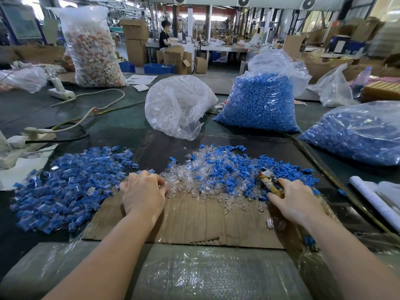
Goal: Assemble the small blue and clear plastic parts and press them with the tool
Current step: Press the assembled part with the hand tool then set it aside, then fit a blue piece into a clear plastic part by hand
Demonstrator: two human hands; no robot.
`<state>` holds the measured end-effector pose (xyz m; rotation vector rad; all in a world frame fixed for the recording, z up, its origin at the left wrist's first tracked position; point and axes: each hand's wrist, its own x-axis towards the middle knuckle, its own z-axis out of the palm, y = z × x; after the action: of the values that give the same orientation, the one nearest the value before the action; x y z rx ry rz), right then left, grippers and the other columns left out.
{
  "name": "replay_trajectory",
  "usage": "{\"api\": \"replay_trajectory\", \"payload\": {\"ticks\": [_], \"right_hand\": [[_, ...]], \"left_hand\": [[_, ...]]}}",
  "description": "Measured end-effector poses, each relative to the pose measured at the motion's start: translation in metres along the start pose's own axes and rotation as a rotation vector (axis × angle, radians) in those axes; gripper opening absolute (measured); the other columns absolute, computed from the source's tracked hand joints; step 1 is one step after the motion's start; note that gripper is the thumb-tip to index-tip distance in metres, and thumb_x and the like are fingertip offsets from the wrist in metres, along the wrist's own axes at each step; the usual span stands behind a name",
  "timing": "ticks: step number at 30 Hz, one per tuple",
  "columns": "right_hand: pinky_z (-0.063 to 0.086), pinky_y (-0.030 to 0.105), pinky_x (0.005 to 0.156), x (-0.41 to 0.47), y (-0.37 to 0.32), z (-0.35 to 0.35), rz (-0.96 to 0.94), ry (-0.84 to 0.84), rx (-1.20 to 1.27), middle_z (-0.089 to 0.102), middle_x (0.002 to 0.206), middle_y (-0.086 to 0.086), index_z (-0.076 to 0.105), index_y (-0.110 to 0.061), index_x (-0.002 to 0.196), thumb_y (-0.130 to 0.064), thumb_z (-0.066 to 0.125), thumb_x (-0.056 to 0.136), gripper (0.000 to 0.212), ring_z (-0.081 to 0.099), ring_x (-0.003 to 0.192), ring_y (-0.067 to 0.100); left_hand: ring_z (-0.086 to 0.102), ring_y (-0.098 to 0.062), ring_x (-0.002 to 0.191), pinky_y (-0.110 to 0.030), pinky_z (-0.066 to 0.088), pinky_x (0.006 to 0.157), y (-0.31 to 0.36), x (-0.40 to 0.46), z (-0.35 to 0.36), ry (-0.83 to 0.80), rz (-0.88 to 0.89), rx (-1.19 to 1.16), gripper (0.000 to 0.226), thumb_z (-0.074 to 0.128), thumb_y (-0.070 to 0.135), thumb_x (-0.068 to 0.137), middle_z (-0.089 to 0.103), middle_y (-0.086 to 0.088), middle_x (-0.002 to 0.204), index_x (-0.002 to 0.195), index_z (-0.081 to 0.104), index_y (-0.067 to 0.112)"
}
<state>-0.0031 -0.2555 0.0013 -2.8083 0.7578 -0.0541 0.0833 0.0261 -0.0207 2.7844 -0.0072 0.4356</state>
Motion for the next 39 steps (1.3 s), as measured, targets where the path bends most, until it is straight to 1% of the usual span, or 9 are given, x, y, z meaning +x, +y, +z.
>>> {"api": "replay_trajectory", "payload": {"ticks": [4, 8, 14, 18, 24, 27, 33, 36, 39], "right_hand": [[0.038, 0.041, 0.101, 0.000, 0.001, 0.001, 0.002, -0.020, 0.010, 0.048, 0.131, 0.009, 0.036, -0.021, 0.140, -0.053, 0.051, 0.089, 0.063, 0.041, 0.123, 0.028], [0.037, 0.043, 0.103, 0.001, 0.000, 0.000, 0.009, -0.022, -0.019, 0.047, 0.134, 0.008, 0.035, -0.021, 0.141, -0.054, 0.051, 0.088, 0.064, 0.040, 0.125, 0.028], [0.032, 0.045, 0.101, -0.008, -0.016, 0.000, -0.053, 0.183, -0.036, 0.047, 0.129, 0.003, 0.044, -0.029, 0.133, -0.047, 0.055, 0.089, 0.049, 0.039, 0.124, 0.024], [0.032, 0.043, 0.099, -0.007, -0.028, 0.002, -0.132, 0.255, 0.014, 0.051, 0.124, -0.001, 0.052, -0.027, 0.126, -0.036, 0.056, 0.091, 0.036, 0.041, 0.119, 0.021], [0.029, 0.039, 0.095, 0.004, -0.049, 0.010, -0.224, 0.269, 0.107, 0.057, 0.117, -0.005, 0.060, -0.026, 0.116, -0.028, 0.054, 0.093, 0.024, 0.045, 0.113, 0.018], [0.029, 0.038, 0.092, 0.012, -0.063, 0.013, -0.238, 0.291, 0.161, 0.060, 0.112, -0.004, 0.063, -0.024, 0.109, -0.025, 0.053, 0.094, 0.018, 0.047, 0.109, 0.019], [0.029, 0.039, 0.092, 0.027, -0.085, 0.023, -0.255, 0.267, 0.146, 0.060, 0.113, -0.003, 0.062, -0.027, 0.112, -0.021, 0.050, 0.096, 0.021, 0.047, 0.110, 0.021], [0.030, 0.039, 0.092, 0.032, -0.091, 0.027, -0.270, 0.257, 0.082, 0.057, 0.115, -0.003, 0.059, -0.031, 0.117, -0.017, 0.049, 0.096, 0.028, 0.046, 0.110, 0.020], [0.030, 0.039, 0.091, 0.035, -0.097, 0.029, -0.296, 0.279, -0.008, 0.055, 0.113, -0.003, 0.059, -0.032, 0.116, -0.011, 0.047, 0.095, 0.032, 0.046, 0.108, 0.020]], "left_hand": [[0.042, -0.018, 0.104, -0.035, 0.030, 0.088, 0.004, -0.001, -0.001, 0.043, 0.034, -0.040, 0.022, 0.060, 0.044, 0.085, 0.057, 0.004, 0.104, 0.098, 0.066, 0.027], [0.043, -0.014, 0.093, -0.025, 0.032, 0.077, 0.019, -0.007, -0.003, 0.106, 0.119, -0.309, 0.016, 0.063, 0.032, 0.086, 0.057, 0.004, 0.095, 0.096, 0.062, 0.020], [0.056, -0.007, 0.070, -0.019, 0.046, 0.062, 0.054, -0.027, 0.004, -0.058, 0.230, -0.542, 0.009, 0.057, 0.029, 0.090, 0.059, 0.008, 0.077, 0.089, 0.054, 0.021], [0.055, -0.003, 0.074, -0.011, 0.046, 0.065, 0.068, -0.038, 0.016, -0.159, 0.258, -0.618, 0.008, 0.060, 0.025, 0.086, 0.058, 0.006, 0.085, 0.087, 0.053, 0.022], [0.048, 0.004, 0.079, 0.001, 0.038, 0.069, 0.070, -0.042, 0.026, -0.153, 0.272, -0.651, 0.020, 0.067, 0.028, 0.081, 0.049, 0.016, 0.090, 0.097, 0.064, 0.018], [0.048, 0.004, 0.080, -0.002, 0.038, 0.071, 0.069, -0.042, 0.026, -0.145, 0.269, -0.672, 0.017, 0.064, 0.029, 0.084, 0.049, 0.018, 0.087, 0.096, 0.067, 0.018], [0.054, 0.004, 0.073, 0.001, 0.038, 0.068, 0.067, -0.043, 0.025, -0.116, 0.223, -0.793, 0.013, 0.066, 0.011, 0.085, 0.058, 0.015, 0.078, 0.096, 0.067, 0.018], [0.053, 0.008, 0.077, 0.004, 0.035, 0.071, 0.067, -0.044, 0.025, -0.119, 0.249, -0.778, 0.017, 0.065, 0.011, 0.085, 0.057, 0.017, 0.083, 0.101, 0.069, 0.016], [0.053, 0.001, 0.080, 0.001, 0.036, 0.074, 0.066, -0.043, 0.025, -0.138, 0.281, -0.753, 0.015, 0.065, 0.013, 0.085, 0.052, 0.020, 0.083, 0.098, 0.071, 0.016]]}}
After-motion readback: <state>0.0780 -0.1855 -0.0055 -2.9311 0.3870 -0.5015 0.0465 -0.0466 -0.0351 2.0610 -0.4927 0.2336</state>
